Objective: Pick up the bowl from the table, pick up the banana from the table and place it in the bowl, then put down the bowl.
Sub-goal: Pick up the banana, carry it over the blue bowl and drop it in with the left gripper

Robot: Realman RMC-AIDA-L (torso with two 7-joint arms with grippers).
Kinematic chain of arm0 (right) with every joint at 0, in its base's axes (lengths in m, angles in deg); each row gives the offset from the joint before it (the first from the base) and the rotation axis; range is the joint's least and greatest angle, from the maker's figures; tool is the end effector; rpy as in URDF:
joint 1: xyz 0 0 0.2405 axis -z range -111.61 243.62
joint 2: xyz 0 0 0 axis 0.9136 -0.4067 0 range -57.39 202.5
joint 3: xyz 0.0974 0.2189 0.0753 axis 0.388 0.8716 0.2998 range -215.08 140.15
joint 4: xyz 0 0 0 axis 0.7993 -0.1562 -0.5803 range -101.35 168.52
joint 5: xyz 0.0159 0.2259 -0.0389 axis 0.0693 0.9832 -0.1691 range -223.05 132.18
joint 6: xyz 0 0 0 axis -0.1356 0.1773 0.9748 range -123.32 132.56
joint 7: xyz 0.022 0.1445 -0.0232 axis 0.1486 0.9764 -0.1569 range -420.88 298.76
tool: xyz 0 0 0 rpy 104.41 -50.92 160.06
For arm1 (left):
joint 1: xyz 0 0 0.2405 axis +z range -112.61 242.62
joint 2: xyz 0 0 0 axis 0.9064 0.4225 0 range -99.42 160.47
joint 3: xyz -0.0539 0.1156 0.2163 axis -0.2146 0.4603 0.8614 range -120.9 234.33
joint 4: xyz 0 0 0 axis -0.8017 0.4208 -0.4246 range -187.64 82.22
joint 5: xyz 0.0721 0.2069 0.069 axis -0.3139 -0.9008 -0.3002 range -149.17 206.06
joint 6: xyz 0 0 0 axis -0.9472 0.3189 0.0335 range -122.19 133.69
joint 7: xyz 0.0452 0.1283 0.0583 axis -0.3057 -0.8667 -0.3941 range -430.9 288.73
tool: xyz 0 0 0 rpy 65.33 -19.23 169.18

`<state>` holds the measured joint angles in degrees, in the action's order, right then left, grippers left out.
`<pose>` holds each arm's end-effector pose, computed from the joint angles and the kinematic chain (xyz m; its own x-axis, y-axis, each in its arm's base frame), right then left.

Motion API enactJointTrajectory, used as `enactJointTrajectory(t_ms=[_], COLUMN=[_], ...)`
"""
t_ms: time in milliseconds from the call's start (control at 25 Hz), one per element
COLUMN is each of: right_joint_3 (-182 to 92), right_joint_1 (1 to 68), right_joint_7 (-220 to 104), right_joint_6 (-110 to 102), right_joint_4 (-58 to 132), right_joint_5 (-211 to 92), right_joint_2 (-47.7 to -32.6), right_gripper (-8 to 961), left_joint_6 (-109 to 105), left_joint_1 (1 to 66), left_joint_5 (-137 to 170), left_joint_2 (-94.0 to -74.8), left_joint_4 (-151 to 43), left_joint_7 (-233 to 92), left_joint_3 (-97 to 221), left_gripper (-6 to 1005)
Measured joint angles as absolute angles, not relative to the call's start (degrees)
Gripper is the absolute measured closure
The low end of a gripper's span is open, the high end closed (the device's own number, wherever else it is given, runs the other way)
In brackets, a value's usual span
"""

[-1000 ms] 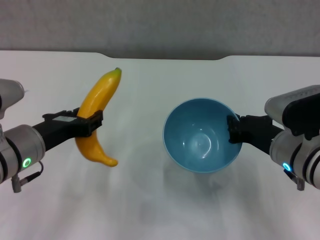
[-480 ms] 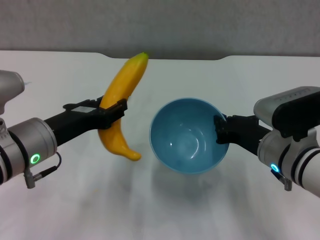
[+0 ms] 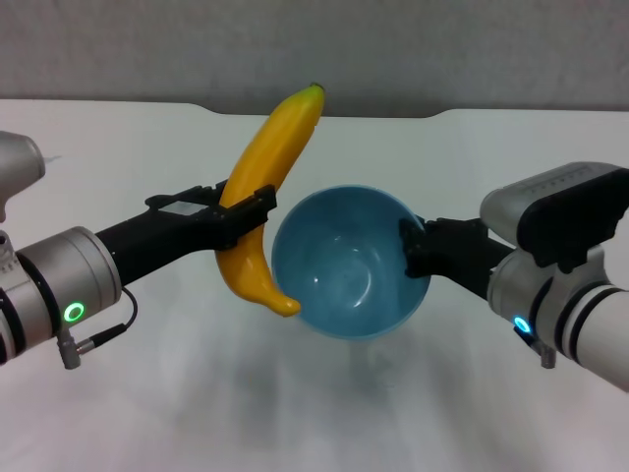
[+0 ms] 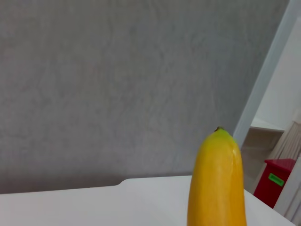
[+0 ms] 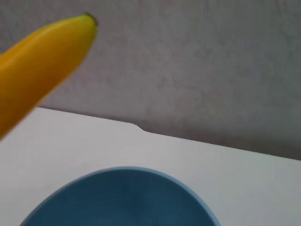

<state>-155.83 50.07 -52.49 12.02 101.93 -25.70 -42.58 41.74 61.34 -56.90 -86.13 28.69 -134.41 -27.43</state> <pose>0.2031 0.3690 -0.0851 0.7490 -0.4221 -0.5107 -0.6621 -0.4482 -0.6006 -0.1885 0.3487 -0.0012 0.5761 0.3959 0.7151 0.7682 -0.5612 -0.3081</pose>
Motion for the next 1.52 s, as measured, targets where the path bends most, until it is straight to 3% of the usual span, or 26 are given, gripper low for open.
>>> enactJointTrajectory(t_ms=[1520], right_joint_3=[-159.64], right_joint_1=[48.80], right_joint_7=[-51.87], right_joint_6=[6.65], right_joint_4=[100.63], right_joint_5=[-14.42], right_joint_2=[-42.44], right_gripper=[854], left_joint_6=[44.35], left_joint_1=[59.68], left_joint_5=[-50.70], left_joint_2=[-86.22], left_joint_4=[26.65], left_joint_7=[-140.55], left_joint_3=[-26.62], left_gripper=[443])
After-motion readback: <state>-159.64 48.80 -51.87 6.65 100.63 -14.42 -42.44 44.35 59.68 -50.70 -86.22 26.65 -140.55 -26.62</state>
